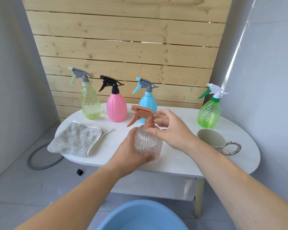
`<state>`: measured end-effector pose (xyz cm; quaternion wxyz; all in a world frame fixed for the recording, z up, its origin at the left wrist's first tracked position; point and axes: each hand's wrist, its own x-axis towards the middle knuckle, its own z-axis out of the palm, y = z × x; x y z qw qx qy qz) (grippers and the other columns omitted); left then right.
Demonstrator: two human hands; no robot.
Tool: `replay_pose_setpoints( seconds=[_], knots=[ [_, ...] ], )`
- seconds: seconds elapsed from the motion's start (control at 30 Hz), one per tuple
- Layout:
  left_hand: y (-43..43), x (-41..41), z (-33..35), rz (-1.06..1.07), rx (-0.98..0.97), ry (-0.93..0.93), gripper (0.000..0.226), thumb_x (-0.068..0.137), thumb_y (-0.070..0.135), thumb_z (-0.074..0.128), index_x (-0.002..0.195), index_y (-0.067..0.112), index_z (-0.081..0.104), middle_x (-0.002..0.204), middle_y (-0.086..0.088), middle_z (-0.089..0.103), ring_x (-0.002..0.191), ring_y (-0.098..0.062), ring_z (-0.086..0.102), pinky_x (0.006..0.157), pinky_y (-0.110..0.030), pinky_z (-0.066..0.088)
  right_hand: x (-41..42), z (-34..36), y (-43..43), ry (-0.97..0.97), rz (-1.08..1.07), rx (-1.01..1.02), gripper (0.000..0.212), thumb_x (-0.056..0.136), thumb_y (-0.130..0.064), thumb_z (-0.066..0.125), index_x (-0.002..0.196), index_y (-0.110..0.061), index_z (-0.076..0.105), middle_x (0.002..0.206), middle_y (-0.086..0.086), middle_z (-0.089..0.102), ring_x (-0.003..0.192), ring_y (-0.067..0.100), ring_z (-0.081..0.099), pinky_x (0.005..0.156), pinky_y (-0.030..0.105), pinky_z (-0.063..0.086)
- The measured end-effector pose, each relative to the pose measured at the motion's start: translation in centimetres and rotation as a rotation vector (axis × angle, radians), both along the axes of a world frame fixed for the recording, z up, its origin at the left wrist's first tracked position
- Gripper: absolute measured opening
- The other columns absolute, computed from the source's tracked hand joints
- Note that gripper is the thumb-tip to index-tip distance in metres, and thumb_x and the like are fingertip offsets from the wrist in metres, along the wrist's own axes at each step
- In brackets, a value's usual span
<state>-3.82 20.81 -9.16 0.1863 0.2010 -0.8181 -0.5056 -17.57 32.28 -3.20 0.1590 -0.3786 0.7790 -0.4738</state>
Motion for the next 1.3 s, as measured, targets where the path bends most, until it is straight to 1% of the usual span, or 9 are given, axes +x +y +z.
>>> replay_pose_setpoints(
  seconds=[0.13, 0.5, 0.63, 0.7, 0.8, 0.93, 1.1, 1.17, 1.3],
  knots=[
    [-0.3, 0.0, -0.4, 0.021, 0.002, -0.022, 0.081, 0.068, 0.028, 0.094, 0.134, 0.035, 0.048, 0.119, 0.018, 0.066, 0.105, 0.001, 0.065, 0.085, -0.02, 0.055, -0.2, 0.1, 0.9, -0.031, -0.003, 0.201, 0.057, 0.076, -0.062, 0.066, 0.12, -0.027, 0.059, 0.109, -0.008, 0.067, 0.101, 0.012, 0.065, 0.091, 0.041, 0.056],
    [1.3, -5.2, 2.8, 0.042, -0.073, 0.032, 0.077, 0.062, 0.029, 0.095, 0.126, 0.035, 0.053, 0.111, 0.018, 0.069, 0.102, -0.004, 0.067, 0.089, -0.037, 0.059, -2.9, 3.0, 2.3, 0.065, -0.027, 0.207, 0.053, 0.091, -0.058, 0.051, 0.125, -0.018, 0.057, 0.117, 0.001, 0.065, 0.104, 0.022, 0.064, 0.095, 0.047, 0.053],
    [1.7, -9.9, 5.6, 0.0, -0.089, 0.055, 0.066, 0.07, 0.018, 0.091, 0.121, 0.034, 0.053, 0.104, 0.017, 0.065, 0.098, -0.003, 0.063, 0.077, -0.023, 0.053, -6.9, 6.0, 2.9, 0.036, -0.094, 0.199, 0.063, 0.091, -0.059, 0.053, 0.135, -0.015, 0.052, 0.129, -0.001, 0.059, 0.115, 0.021, 0.06, 0.098, 0.043, 0.053],
    [1.7, -12.3, 6.0, -0.012, -0.101, 0.063, 0.059, 0.071, 0.015, 0.09, 0.11, 0.039, 0.052, 0.099, 0.014, 0.066, 0.095, -0.008, 0.065, 0.08, -0.03, 0.056, -9.0, 6.5, 3.2, -0.038, -0.102, 0.184, 0.054, 0.094, -0.055, 0.053, 0.131, -0.016, 0.055, 0.127, 0.002, 0.06, 0.11, 0.024, 0.064, 0.095, 0.042, 0.056],
    [1.8, -15.3, 5.5, -0.018, -0.094, 0.038, 0.063, 0.071, 0.019, 0.09, 0.119, 0.032, 0.051, 0.103, 0.01, 0.066, 0.101, -0.016, 0.066, 0.088, -0.039, 0.057, -11.7, 6.1, 3.5, -0.145, -0.07, 0.173, 0.04, 0.098, -0.048, 0.051, 0.125, -0.019, 0.059, 0.13, 0.001, 0.059, 0.111, 0.022, 0.063, 0.089, 0.033, 0.057],
    [1.5, -18.4, 3.6, -0.016, -0.087, 0.003, 0.076, 0.069, 0.026, 0.092, 0.132, 0.028, 0.05, 0.111, 0.011, 0.064, 0.105, -0.016, 0.063, 0.09, -0.037, 0.056, -14.6, 4.1, 3.2, -0.22, -0.065, 0.162, 0.037, 0.099, -0.045, 0.052, 0.128, -0.022, 0.058, 0.135, -0.002, 0.056, 0.12, 0.02, 0.058, 0.096, 0.034, 0.053],
    [0.9, -20.8, 2.2, -0.024, -0.071, -0.014, 0.071, 0.069, 0.021, 0.091, 0.127, 0.027, 0.05, 0.101, 0.018, 0.061, 0.092, -0.003, 0.06, 0.069, -0.022, 0.05, -16.6, 2.0, 2.6, -0.32, -0.06, 0.111, 0.035, 0.101, -0.04, 0.05, 0.132, -0.026, 0.056, 0.132, -0.006, 0.061, 0.12, 0.016, 0.059, 0.107, 0.04, 0.045],
    [0.8, -21.5, 2.0, -0.029, -0.067, -0.014, 0.067, 0.071, 0.018, 0.089, 0.124, 0.028, 0.049, 0.099, 0.019, 0.06, 0.091, -0.001, 0.059, 0.071, -0.022, 0.051, -17.0, 1.7, 2.3, -0.334, -0.065, 0.098, 0.035, 0.102, -0.038, 0.048, 0.133, -0.025, 0.055, 0.131, -0.006, 0.062, 0.119, 0.015, 0.06, 0.106, 0.038, 0.045],
    [0.4, -22.3, 1.1, -0.003, -0.053, -0.036, 0.068, 0.071, 0.017, 0.089, 0.126, 0.023, 0.05, 0.103, 0.014, 0.064, 0.096, -0.013, 0.064, 0.077, -0.03, 0.056, -17.2, 1.2, 1.9, -0.355, -0.063, 0.081, 0.035, 0.102, -0.037, 0.048, 0.134, -0.024, 0.055, 0.129, -0.007, 0.063, 0.117, 0.014, 0.06, 0.106, 0.036, 0.044]
  ],
)
